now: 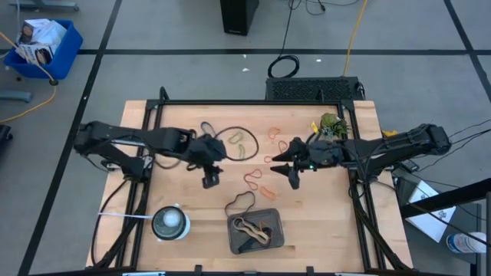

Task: Pick and place rubber bands into bin
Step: Put the black rubber band into the bin

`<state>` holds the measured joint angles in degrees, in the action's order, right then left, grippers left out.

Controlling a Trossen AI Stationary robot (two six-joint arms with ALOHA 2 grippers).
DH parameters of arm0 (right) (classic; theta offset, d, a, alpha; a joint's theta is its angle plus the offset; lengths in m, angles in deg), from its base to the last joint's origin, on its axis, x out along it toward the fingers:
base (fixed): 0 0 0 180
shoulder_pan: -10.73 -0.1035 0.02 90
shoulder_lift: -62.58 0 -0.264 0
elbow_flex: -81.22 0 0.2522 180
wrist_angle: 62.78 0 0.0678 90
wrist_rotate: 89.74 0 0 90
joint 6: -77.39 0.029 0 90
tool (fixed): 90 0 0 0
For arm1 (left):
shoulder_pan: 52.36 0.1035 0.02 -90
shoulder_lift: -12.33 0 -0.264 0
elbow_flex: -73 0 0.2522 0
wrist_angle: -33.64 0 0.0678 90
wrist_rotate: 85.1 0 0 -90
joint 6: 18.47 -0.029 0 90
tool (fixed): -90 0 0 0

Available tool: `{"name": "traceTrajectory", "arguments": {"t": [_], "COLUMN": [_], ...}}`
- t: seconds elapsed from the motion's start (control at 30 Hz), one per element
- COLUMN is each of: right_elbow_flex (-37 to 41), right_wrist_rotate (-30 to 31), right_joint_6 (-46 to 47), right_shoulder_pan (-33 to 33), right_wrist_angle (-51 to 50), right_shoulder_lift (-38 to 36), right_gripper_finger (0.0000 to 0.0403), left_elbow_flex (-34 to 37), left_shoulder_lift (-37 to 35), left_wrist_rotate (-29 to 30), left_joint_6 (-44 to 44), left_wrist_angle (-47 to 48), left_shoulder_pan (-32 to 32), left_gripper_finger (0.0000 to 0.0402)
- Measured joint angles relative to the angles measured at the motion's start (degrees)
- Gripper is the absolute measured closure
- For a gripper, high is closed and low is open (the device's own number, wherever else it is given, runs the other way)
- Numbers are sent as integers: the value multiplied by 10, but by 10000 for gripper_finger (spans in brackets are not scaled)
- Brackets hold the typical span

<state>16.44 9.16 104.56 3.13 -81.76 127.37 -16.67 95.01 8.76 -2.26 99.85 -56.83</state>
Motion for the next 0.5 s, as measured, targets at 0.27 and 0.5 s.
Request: {"name": "traceTrajectory", "arguments": {"t": [0.27,0.5], "right_elbow_flex": [0,0], "right_wrist_rotate": [0,-1], "right_joint_6": [8,12], "right_shoulder_pan": [9,9], "right_wrist_angle": [-2,-2], "right_shoulder_lift": [0,0], "right_gripper_finger": [222,222], "left_elbow_flex": [50,50], "left_shoulder_lift": [91,176], "left_wrist_rotate": [-36,-41], "left_joint_6": [141,137], "left_wrist_angle": [-122,-157], "left_shoulder_pan": [-5,-36], "left_gripper_finger": [206,206]}}
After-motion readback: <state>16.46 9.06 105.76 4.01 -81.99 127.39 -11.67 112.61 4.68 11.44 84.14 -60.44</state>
